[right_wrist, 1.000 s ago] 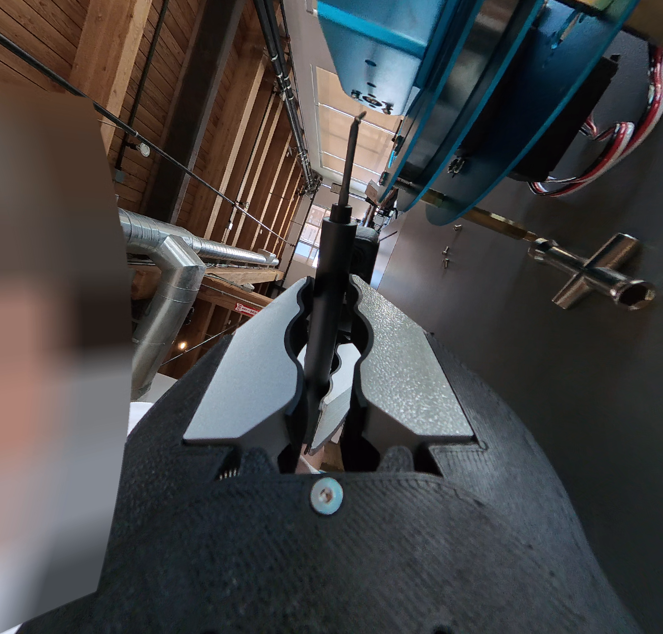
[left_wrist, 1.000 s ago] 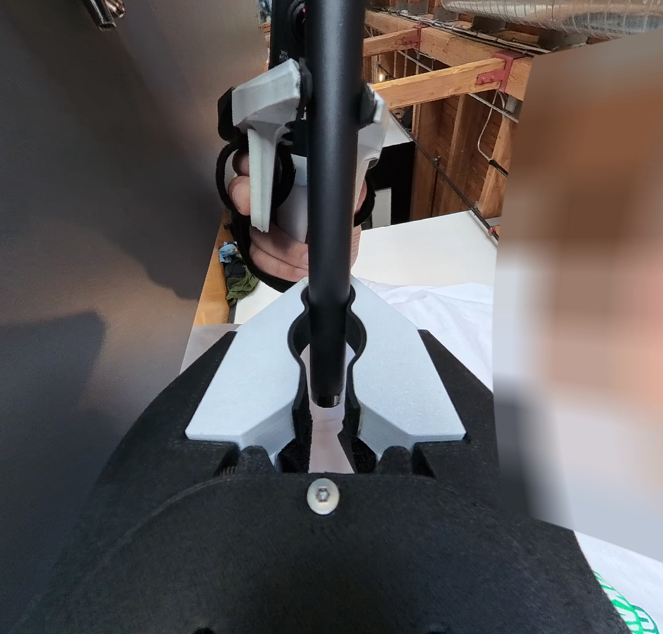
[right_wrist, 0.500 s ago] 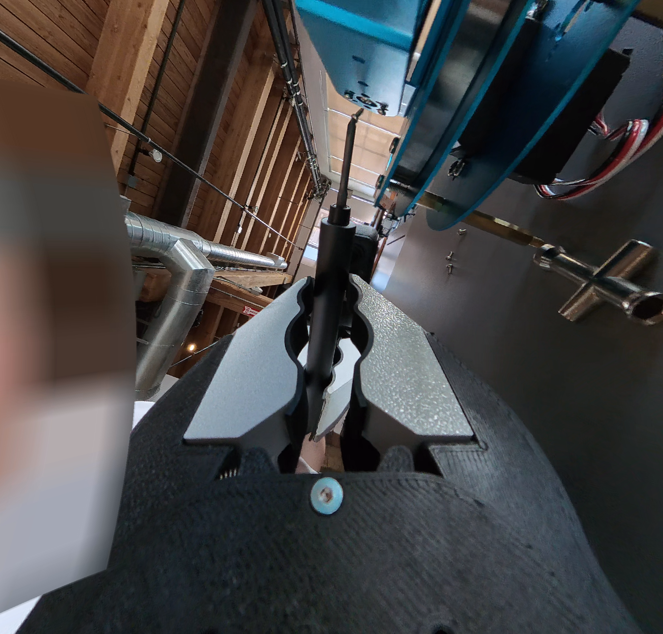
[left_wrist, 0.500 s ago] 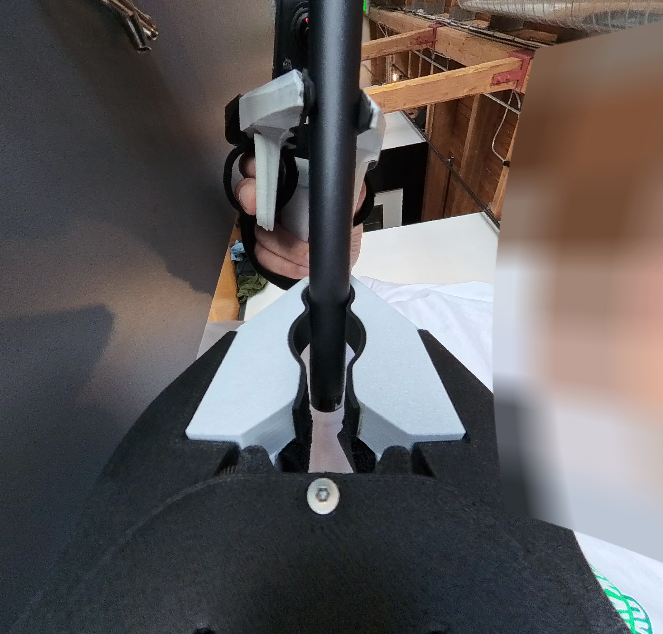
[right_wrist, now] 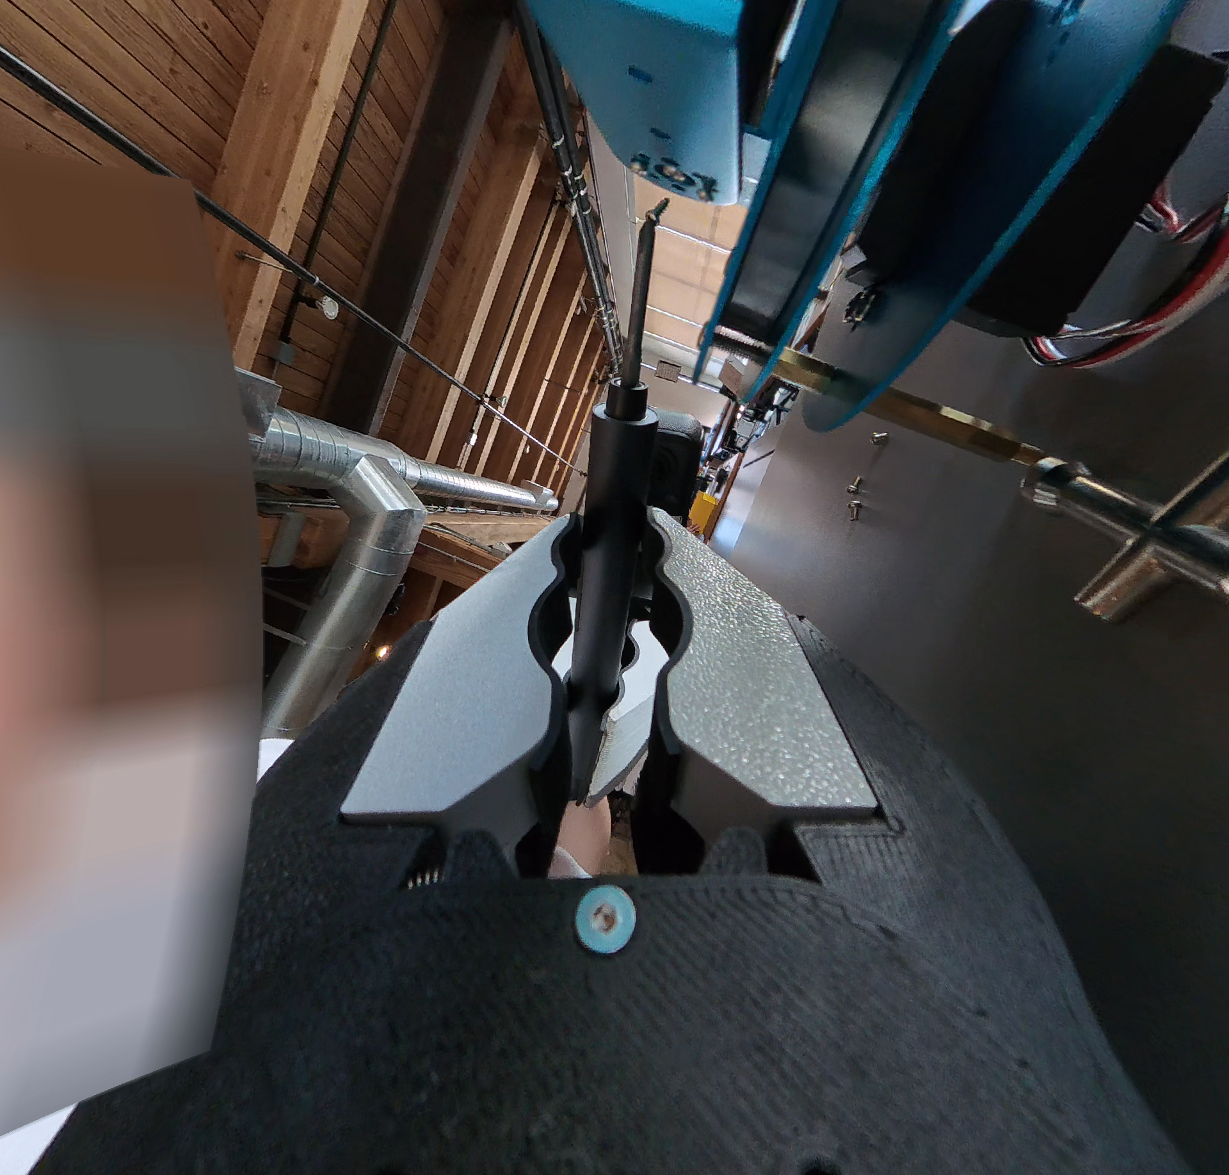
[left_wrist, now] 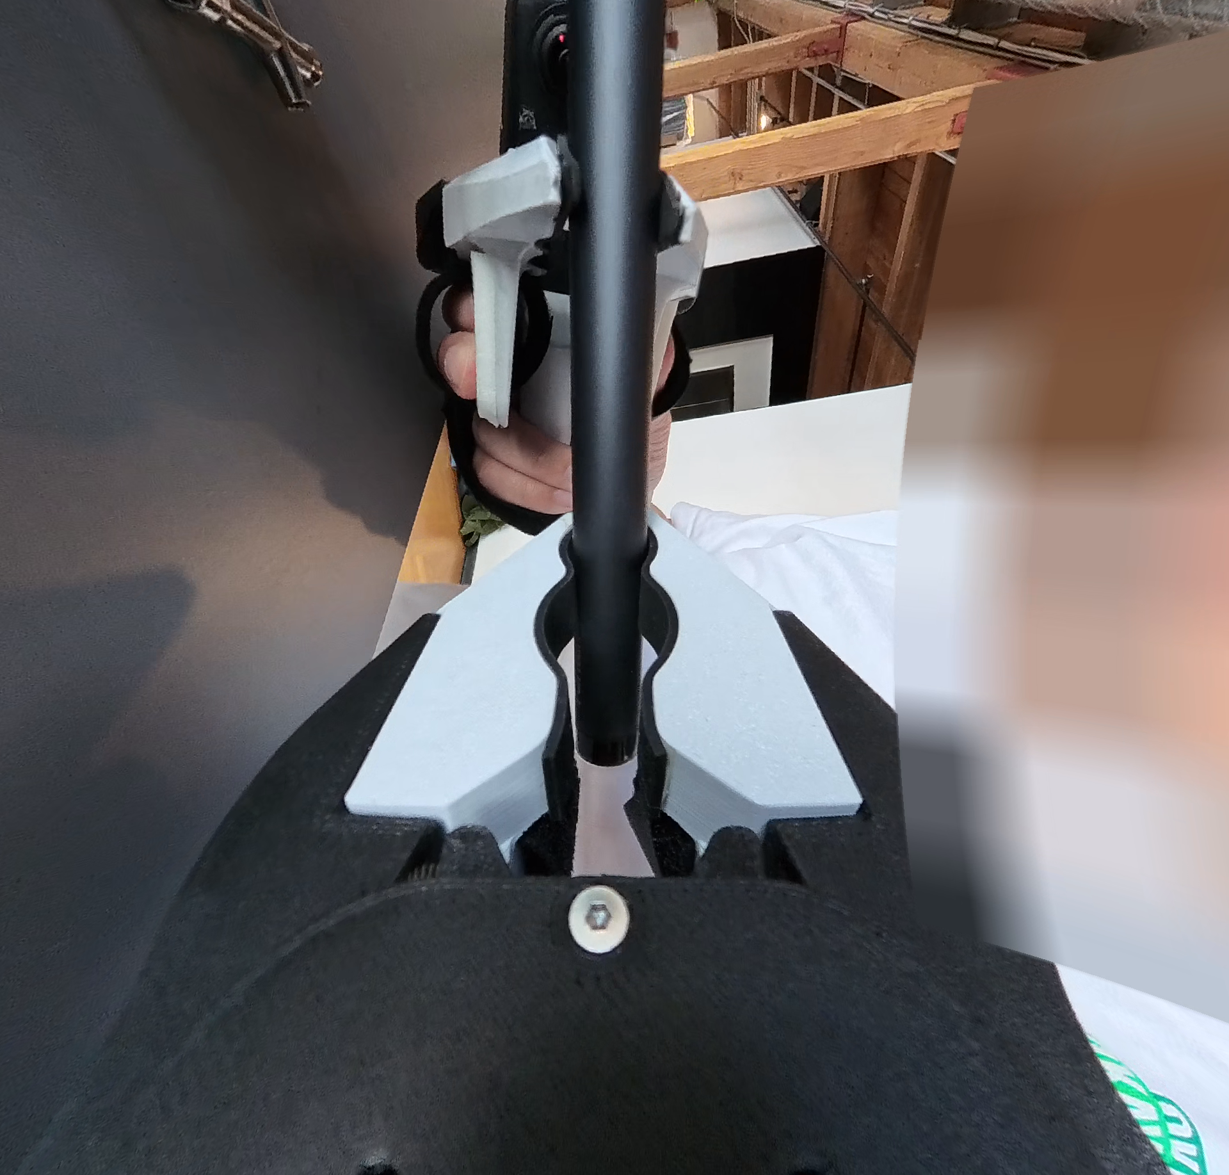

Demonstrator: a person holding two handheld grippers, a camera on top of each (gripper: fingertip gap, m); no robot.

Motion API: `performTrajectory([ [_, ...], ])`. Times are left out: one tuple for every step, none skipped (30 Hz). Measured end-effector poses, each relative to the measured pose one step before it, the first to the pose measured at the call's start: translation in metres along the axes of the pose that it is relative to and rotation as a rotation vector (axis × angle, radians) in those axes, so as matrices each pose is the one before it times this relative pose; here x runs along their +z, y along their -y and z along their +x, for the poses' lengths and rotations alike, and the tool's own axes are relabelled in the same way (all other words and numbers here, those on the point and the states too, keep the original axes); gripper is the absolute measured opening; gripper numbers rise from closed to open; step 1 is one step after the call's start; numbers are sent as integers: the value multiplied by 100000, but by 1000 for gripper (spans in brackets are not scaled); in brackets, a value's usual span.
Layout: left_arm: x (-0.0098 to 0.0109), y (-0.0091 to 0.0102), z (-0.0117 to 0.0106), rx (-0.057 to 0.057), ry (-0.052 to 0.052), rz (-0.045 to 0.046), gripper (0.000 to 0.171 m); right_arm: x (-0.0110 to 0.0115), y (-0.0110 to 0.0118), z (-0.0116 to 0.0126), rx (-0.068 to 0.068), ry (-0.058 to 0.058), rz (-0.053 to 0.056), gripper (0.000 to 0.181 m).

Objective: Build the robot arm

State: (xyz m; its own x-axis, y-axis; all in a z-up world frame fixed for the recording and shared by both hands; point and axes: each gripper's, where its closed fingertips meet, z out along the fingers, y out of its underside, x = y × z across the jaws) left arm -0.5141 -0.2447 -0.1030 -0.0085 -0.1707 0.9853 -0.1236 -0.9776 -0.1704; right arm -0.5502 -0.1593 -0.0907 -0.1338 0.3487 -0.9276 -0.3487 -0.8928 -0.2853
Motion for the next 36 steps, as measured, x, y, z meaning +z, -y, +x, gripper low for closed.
performTrajectory([
  [-66,-6,-11,-127,203,-71,10,-32,-21,56,-53,52,368,16],
  [-72,0,-12,-64,180,-19,10,-16,-11,1,49,300,359,16],
  [-72,-11,14,-5,174,-143,10,-3,-11,-37,33,493,425,16],
  [-71,-29,-5,49,279,-278,10,23,-39,7,52,217,114,16],
  [-67,-5,-11,77,369,-193,10,22,-28,26,204,178,-39,16],
  [-71,8,-7,163,363,-99,10,41,5,-27,-46,482,134,16],
  [-57,11,-6,159,343,-168,10,38,-8,-12,-171,344,85,16],
  [-62,44,12,93,223,-62,10,29,25,15,-106,149,146,16],
  [-71,43,5,86,202,-45,9,36,43,-48,-155,379,463,16],
  [-60,16,-4,108,273,-190,9,31,19,-22,3,284,295,16],
  [-54,28,3,99,226,-103,10,18,6,1,208,197,112,16],
  [-50,31,3,58,106,-53,9,6,24,-5,112,321,414,16],
  [-36,19,4,-19,66,-149,10,5,19,-3,75,259,361,16],
  [-35,22,0,-6,89,-130,10,6,14,30,257,115,116,16],
  [-29,32,-11,-10,97,-43,10,5,15,34,210,136,61,16],
  [-26,53,7,22,12,24,9,21,34,-1,95,180,119,16],
  [-17,29,26,16,-20,-31,10,25,34,-4,-86,137,144,16],
  [-9,18,33,78,-23,-64,9,27,16,2,-35,79,42,16],
  [-11,14,9,68,29,16,9,28,23,-11,128,183,49,16],
  [-22,8,18,-102,-21,-5,9,40,21,-20,72,198,103,16],
  [-35,11,10,-121,-44,-32,10,45,-11,5,122,87,-53,16],
  [-43,34,0,-42,58,143,9,41,13,9,159,141,-17,16],
  [-61,28,-18,-34,171,38,9,33,16,-7,-172,69,215,16],
  [-51,14,-7,-1,144,-92,9,31,0,19,-92,18,102,16],
  [-58,21,-19,94,249,-43,9,25,3,15,246,121,51,16],
  [-50,20,-11,63,211,-61,9,12,2,25,265,96,36,16],
  [-42,30,-3,-26,57,34,9,-6,16,14,40,-4,126,16],
  [-33,40,2,-40,-55,35,9,0,10,0,-224,-40,217,16],
  [-28,24,0,88,54,-45,9,-9,19,-9,-108,0,126,16],
  [-21,32,-9,97,105,-63,9,-2,30,-21,-221,79,183,16],
  [-14,27,11,13,-127,-7,9,11,21,16,-195,-57,69,16],
  [-9,60,17,47,-118,225,9,-16,32,48,473,86,-25,16],
  [-15,32,-10,37,19,112,9,-9,36,52,779,67,0,16],
  [5,25,-17,44,-10,-24,9,-5,7,63,456,-82,-111,16],
  [-2,26,14,-12,-112,129,9,9,25,2,-50,83,-10,16],
  [-8,32,17,-16,-128,181,9,7,21,-8,-274,-83,52,16],
])
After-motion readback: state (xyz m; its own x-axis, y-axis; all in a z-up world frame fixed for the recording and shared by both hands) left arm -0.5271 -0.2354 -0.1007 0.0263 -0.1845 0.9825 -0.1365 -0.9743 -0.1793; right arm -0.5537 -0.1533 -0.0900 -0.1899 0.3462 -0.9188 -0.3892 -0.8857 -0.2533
